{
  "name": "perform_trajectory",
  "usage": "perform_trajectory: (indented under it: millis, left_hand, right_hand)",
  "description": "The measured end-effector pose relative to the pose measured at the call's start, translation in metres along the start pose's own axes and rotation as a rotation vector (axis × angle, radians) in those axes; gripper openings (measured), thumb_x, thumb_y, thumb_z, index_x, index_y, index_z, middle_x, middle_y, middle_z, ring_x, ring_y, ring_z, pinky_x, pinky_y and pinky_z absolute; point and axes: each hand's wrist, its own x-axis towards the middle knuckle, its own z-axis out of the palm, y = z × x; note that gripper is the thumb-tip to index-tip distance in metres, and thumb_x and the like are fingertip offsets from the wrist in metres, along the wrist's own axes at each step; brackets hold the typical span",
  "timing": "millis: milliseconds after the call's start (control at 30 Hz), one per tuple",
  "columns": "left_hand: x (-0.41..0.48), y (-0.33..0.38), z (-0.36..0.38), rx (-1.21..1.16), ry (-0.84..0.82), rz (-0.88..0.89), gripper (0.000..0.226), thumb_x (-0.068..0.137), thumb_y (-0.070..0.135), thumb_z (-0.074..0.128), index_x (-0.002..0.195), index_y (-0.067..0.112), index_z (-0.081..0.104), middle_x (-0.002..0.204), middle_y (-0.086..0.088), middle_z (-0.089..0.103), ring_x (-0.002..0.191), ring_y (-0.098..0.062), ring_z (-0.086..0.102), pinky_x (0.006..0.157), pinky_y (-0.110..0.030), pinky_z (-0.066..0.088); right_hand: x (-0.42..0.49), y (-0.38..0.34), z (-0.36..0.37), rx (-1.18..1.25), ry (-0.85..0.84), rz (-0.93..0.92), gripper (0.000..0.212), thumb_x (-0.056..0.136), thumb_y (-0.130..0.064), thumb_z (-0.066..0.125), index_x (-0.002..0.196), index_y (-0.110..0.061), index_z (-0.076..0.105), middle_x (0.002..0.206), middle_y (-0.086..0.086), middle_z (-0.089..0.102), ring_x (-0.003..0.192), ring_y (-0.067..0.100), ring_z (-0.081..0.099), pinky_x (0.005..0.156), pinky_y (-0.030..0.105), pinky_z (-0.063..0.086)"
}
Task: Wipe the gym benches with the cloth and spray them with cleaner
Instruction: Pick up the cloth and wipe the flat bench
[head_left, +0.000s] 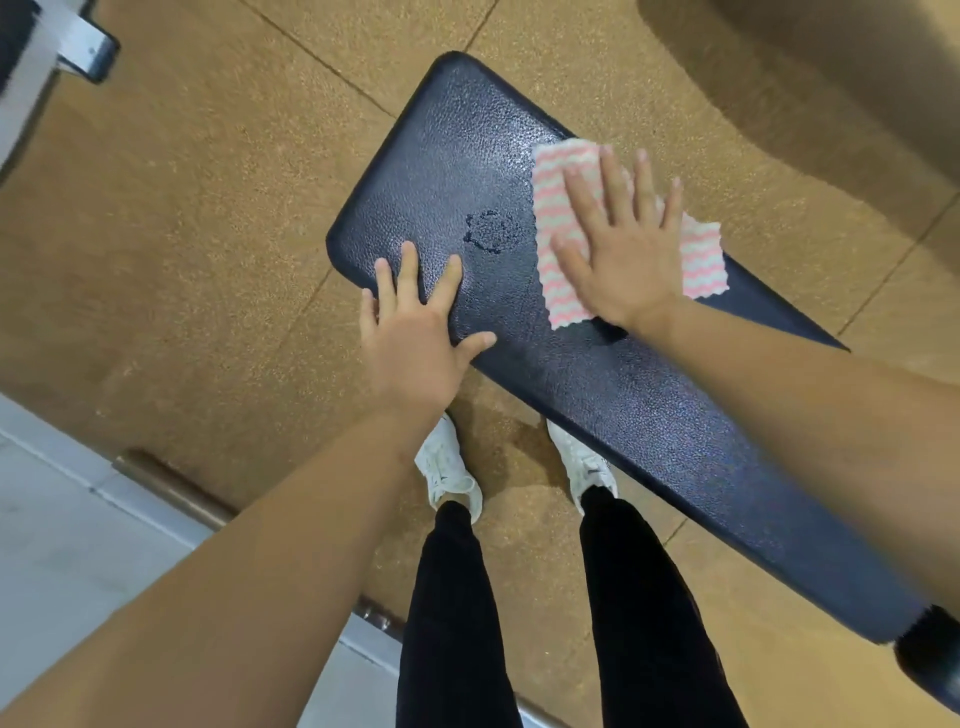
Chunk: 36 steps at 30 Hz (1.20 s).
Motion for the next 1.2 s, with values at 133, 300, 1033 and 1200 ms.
perform_trajectory:
  millis: [133,300,1033,1200]
  left_hand:
    - [0.002,-0.01,-0.002,-0.074,0.006,0.029,0.084,0.082,0.072,0.062,0.154,0.035,0.039,0.167,-0.009,0.024,0.154,-0.035,0.02,0.123,-0.048,0.024]
    - [0.006,-0.05,-0.012,-0.23,0.095,0.115,0.054,0.094,0.045,0.062,0.142,0.021,0.058,0.152,0.0,0.051,0.143,-0.022,0.044,0.114,-0.043,0.033]
    - [0.058,-0.097,-0.036,-0.363,-0.072,0.042,0.074,0.088,0.044,0.074,0.153,0.034,0.041,0.16,0.003,0.034,0.142,-0.023,0.042,0.114,-0.041,0.039]
    - [0.059,-0.102,-0.032,-0.441,-0.025,0.071,0.075,0.082,0.04,0.081,0.149,0.029,0.049,0.156,0.002,0.042,0.13,-0.023,0.056,0.106,-0.042,0.048]
  right_hand:
    - [0.006,-0.028,0.004,-0.034,0.002,-0.107,0.066,0.102,-0.065,0.014,0.161,-0.038,0.0,0.171,0.003,-0.003,0.155,0.039,-0.006,0.12,0.067,0.003]
    - [-0.021,-0.055,0.014,-0.051,-0.01,-0.175,0.071,0.1,-0.069,0.019,0.161,-0.038,0.002,0.171,0.004,-0.003,0.155,0.041,-0.005,0.119,0.069,0.002]
    - [-0.003,-0.093,0.005,-0.067,-0.05,-0.075,0.071,0.097,-0.074,0.019,0.16,-0.044,0.005,0.171,0.0,-0.005,0.155,0.037,-0.007,0.12,0.068,0.001]
    - [0.066,-0.098,-0.018,-0.035,0.0,-0.013,0.07,0.096,-0.075,0.013,0.159,-0.045,0.004,0.171,0.0,-0.002,0.156,0.037,-0.004,0.119,0.069,0.002]
